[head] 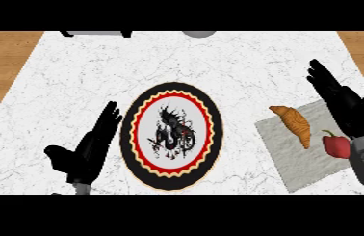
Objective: Pick the croissant from the placemat and place it in the plate
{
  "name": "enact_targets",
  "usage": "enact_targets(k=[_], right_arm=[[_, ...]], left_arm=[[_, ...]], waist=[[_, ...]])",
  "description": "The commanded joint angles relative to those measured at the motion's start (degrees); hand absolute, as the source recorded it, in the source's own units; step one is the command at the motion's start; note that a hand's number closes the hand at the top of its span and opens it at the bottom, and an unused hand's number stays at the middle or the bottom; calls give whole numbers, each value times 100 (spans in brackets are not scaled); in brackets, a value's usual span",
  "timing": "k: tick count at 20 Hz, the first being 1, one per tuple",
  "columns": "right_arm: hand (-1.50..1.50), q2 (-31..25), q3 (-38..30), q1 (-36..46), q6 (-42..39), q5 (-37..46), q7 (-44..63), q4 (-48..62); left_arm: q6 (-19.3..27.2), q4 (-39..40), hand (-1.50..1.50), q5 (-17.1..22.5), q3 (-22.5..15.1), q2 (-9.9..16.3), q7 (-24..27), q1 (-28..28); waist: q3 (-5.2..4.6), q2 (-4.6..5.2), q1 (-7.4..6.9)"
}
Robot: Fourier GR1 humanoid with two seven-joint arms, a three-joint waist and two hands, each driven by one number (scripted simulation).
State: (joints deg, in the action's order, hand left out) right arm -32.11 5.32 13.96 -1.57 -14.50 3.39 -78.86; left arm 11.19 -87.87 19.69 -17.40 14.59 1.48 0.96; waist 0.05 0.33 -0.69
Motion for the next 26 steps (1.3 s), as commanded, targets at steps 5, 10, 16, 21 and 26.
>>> enact_targets(k=[5, 10, 16, 21, 26], right_arm=[[150, 642, 1938, 550, -1834, 351, -1018, -964], [150, -454, 2738, 507, -656, 3452, -1608, -1033], [-150, 671, 2290, -755, 358, 2528, -4220, 428], [-150, 501, 1652, -453, 49, 2325, -5106, 684], [-150, -208, 1454, -204, -10, 2830, -3698, -524]], left_arm=[[-35, -327, 0, -625, 422, 830, 105, -1042], [-68, -417, 0, -609, 625, 1074, -97, -1304], [-13, -171, 0, -664, 848, 1167, -451, -1703], [-619, -375, 0, -372, 1315, 1515, -382, -1354], [-549, -135, 0, -513, 1311, 1346, -682, -1874]], waist=[[26, -58, -406], [21, -77, -89], [19, 10, 78], [-1, -34, 33], [-12, -52, 126]])
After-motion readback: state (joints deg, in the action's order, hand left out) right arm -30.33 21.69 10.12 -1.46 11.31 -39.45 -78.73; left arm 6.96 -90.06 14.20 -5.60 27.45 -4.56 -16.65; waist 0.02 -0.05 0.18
